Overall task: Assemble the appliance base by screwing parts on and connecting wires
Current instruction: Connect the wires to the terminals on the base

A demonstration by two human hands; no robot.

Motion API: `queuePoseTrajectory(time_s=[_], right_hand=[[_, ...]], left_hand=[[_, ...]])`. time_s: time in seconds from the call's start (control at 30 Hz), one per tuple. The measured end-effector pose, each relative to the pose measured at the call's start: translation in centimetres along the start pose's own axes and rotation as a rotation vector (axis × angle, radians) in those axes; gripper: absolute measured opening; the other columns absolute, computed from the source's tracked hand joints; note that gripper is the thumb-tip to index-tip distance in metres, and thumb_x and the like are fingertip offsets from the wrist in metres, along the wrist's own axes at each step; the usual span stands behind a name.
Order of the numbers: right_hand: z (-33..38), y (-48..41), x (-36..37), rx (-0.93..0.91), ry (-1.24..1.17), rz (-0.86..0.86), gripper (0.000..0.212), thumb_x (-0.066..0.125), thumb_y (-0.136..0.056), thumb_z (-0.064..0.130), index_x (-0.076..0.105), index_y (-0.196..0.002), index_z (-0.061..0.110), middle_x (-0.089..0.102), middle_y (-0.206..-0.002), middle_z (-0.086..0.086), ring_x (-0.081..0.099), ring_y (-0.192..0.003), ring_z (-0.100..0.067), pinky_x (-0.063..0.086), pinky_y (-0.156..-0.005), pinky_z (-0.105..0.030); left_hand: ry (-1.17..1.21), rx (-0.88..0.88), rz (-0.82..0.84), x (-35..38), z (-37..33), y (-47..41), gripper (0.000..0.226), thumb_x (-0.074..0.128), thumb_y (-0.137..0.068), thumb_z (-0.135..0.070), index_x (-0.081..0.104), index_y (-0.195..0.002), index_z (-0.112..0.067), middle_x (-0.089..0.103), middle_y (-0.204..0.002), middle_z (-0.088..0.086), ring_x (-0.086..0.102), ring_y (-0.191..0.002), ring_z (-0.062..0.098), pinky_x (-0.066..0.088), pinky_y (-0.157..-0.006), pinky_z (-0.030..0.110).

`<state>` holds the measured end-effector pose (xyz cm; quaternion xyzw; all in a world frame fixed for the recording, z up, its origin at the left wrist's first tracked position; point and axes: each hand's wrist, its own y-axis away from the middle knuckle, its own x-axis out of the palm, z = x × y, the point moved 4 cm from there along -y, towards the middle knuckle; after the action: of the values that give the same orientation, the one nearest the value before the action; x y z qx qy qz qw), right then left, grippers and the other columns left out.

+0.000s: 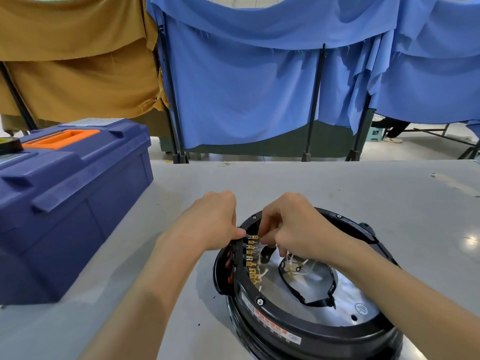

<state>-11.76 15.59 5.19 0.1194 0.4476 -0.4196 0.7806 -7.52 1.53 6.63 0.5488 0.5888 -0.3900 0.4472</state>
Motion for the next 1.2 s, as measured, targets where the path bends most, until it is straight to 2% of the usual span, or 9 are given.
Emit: queuePoseTrajectory(time_s=[0.17,0.27,0.4,0.77,0.9,0.97,1.03,1.13,1.2], right_hand=[[0.3,0.0,0.4,0.035,0.039,-0.012,0.026,0.070,-0.076,-0.002,0.065,-0.061,0.019,0.059,-0.053,0.009,0.054,-0.041,0.000,0.046,-0.049,-0.022],[0.5,-0.2,0.7,0.044,0.084,-0.034,0.027,0.066,-0.076,-0.002,0.062,-0.060,0.020,0.059,-0.057,0.007,0.054,-0.049,-0.005,0.045,-0.051,-0.022],[0.9,-0.4,1.0,0.024,0.125,-0.060,0.029,0.067,-0.075,0.000,0.058,-0.058,0.021,0.061,-0.063,0.002,0.061,-0.065,-0.018,0.050,-0.057,-0.027],[1.5,-0.3,1.7,0.018,0.107,-0.089,0.023,0.060,-0.071,-0.002,0.054,-0.060,0.018,0.053,-0.062,0.004,0.055,-0.066,-0.020,0.040,-0.055,-0.025],[1.2,-0.3,1.5,0.046,0.066,-0.089,0.027,0.065,-0.075,-0.001,0.057,-0.059,0.020,0.056,-0.058,0.006,0.057,-0.060,-0.015,0.049,-0.057,-0.029],[1.0,-0.3,1.1,0.055,0.013,-0.043,0.024,0.068,-0.077,0.000,0.062,-0.061,0.017,0.057,-0.048,0.008,0.056,-0.049,-0.006,0.053,-0.056,-0.031],[0.9,-0.2,0.6,0.046,-0.031,-0.009,0.024,0.073,-0.083,0.015,0.066,-0.060,0.012,0.060,-0.045,0.002,0.053,-0.040,-0.005,0.050,-0.051,-0.028],[0.7,-0.3,-0.9,0.030,0.006,-0.176,0.041,0.068,-0.089,0.035,0.069,-0.064,0.003,0.063,-0.052,-0.013,0.058,-0.046,-0.023,0.054,-0.057,-0.036],[0.1,-0.2,-2.2,0.049,0.105,-0.323,0.033,0.066,-0.091,0.036,0.073,-0.073,0.010,0.066,-0.059,-0.003,0.062,-0.059,-0.021,0.054,-0.064,-0.034]], left_hand=[[0.031,0.010,0.002,0.1,0.2,-0.4,0.036,0.069,-0.089,-0.030,0.051,-0.061,-0.017,0.055,-0.063,-0.001,0.053,-0.062,0.015,0.051,-0.072,0.032],[0.051,0.018,0.020,0.3,0.4,-0.6,0.040,0.068,-0.090,-0.027,0.056,-0.053,-0.016,0.057,-0.049,-0.004,0.051,-0.052,0.008,0.045,-0.062,0.026],[0.094,0.024,0.049,0.4,0.8,-0.9,0.043,0.068,-0.090,-0.027,0.058,-0.049,-0.018,0.053,-0.038,-0.009,0.048,-0.039,-0.002,0.041,-0.057,0.022],[0.152,0.041,0.074,0.6,1.0,-1.2,0.043,0.070,-0.088,-0.024,0.059,-0.047,-0.017,0.053,-0.037,-0.009,0.046,-0.036,-0.003,0.038,-0.053,0.020],[0.190,0.034,0.084,0.6,1.1,-1.1,0.043,0.071,-0.088,-0.024,0.060,-0.047,-0.017,0.053,-0.038,-0.009,0.046,-0.036,-0.002,0.040,-0.057,0.021],[0.208,0.038,0.095,0.5,1.2,-1.0,0.044,0.071,-0.088,-0.025,0.060,-0.046,-0.018,0.053,-0.038,-0.009,0.046,-0.037,-0.002,0.040,-0.057,0.021],[0.215,0.037,0.105,0.4,1.4,-0.9,0.043,0.070,-0.088,-0.027,0.061,-0.048,-0.018,0.054,-0.040,-0.009,0.047,-0.039,-0.001,0.040,-0.056,0.019],[0.308,0.002,0.136,0.4,2.5,-1.0,0.035,0.068,-0.091,-0.026,0.068,-0.058,-0.014,0.061,-0.048,-0.006,0.051,-0.044,0.001,0.045,-0.061,0.018],[0.400,-0.041,0.063,0.4,3.9,-1.5,0.027,0.066,-0.092,-0.021,0.071,-0.068,-0.008,0.065,-0.054,-0.003,0.053,-0.045,0.004,0.045,-0.054,0.014]])
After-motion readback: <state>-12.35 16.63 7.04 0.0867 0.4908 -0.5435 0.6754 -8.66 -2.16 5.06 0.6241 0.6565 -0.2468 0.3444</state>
